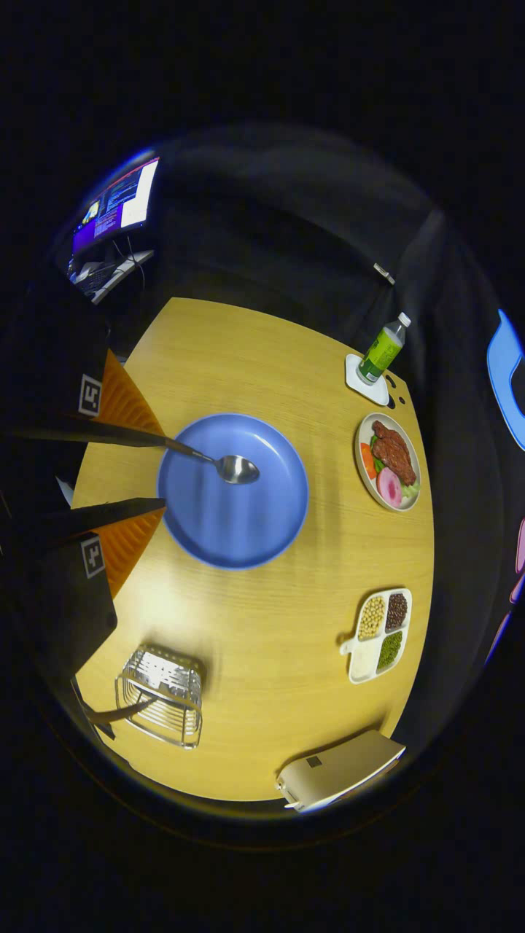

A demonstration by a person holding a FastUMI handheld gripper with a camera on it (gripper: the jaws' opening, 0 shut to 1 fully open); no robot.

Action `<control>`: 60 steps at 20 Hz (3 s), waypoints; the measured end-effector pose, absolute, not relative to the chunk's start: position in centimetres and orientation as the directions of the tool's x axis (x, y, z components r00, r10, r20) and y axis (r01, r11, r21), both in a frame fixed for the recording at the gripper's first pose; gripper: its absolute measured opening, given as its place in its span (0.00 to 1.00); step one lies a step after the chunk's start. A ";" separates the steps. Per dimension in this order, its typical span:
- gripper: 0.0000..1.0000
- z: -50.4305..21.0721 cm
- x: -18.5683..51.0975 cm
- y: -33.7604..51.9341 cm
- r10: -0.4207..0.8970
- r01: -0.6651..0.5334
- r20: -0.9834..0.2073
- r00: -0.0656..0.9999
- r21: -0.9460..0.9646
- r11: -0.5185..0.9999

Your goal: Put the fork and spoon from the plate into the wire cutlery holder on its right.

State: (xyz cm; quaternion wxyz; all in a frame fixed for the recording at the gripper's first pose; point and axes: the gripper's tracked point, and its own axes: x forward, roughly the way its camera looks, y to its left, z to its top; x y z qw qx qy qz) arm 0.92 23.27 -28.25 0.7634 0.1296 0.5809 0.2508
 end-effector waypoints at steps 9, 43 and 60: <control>0.45 -36.4 1.4 29.8 0.461 -0.141 -0.876 0.142 0.444 0.885; 0.08 -24.5 0.0 1.6 0.525 -0.080 -0.830 0.189 0.520 0.851; 0.08 -35.3 1.3 -1.4 0.302 -0.045 -0.950 -0.080 0.306 0.951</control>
